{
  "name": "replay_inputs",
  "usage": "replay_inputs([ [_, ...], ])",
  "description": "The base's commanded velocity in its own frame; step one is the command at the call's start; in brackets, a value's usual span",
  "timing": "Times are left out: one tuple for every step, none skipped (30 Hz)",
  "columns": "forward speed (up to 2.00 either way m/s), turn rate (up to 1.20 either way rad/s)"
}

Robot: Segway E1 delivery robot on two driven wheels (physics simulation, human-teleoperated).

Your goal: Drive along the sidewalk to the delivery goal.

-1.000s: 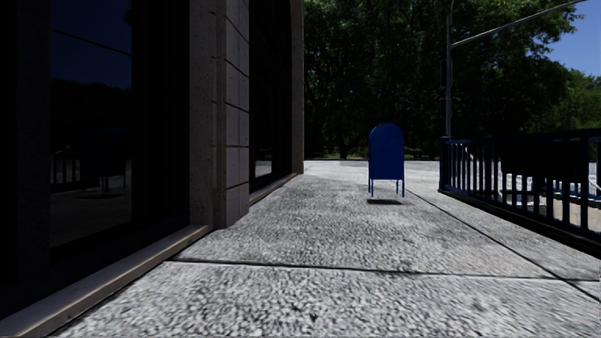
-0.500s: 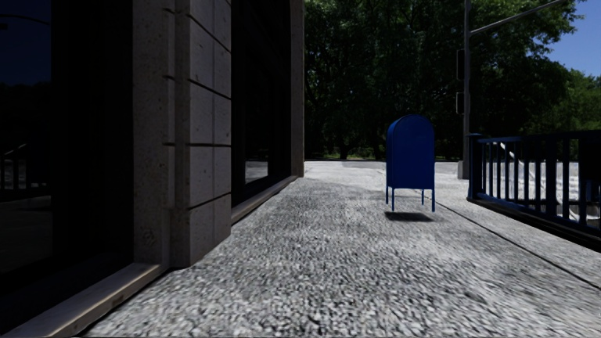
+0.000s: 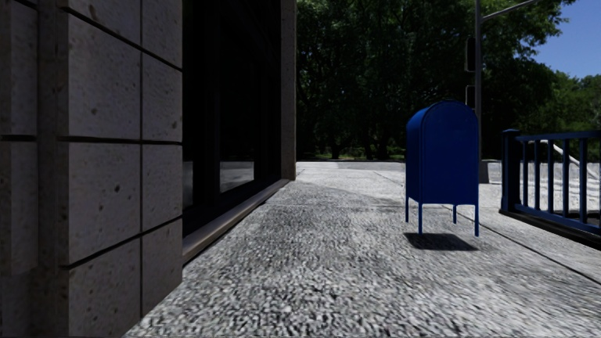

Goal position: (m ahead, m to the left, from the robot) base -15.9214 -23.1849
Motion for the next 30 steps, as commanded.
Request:
replay_inputs([
  [2.0, -0.28],
  [2.0, -0.28],
  [2.0, -0.28],
  [2.0, -0.28],
  [2.0, -0.28],
  [2.0, -0.28],
  [2.0, -0.28],
  [2.0, -0.28],
  [2.0, -0.28],
  [2.0, -0.28],
  [2.0, -0.28],
  [2.0, -0.28],
  [2.0, -0.28],
  [2.0, -0.28],
  [2.0, -0.28],
  [2.0, -0.28],
  [2.0, -0.28],
  [2.0, -0.28],
  [2.0, -0.2],
  [2.0, -0.18],
  [2.0, -0.17],
  [2.0, -0.17],
  [2.0, -0.17],
  [2.0, -0.17],
  [2.0, -0.17],
  [2.0, -0.17],
  [2.0, -0.17],
  [2.0, -0.17],
  [2.0, -0.17],
  [2.0, -0.27],
])
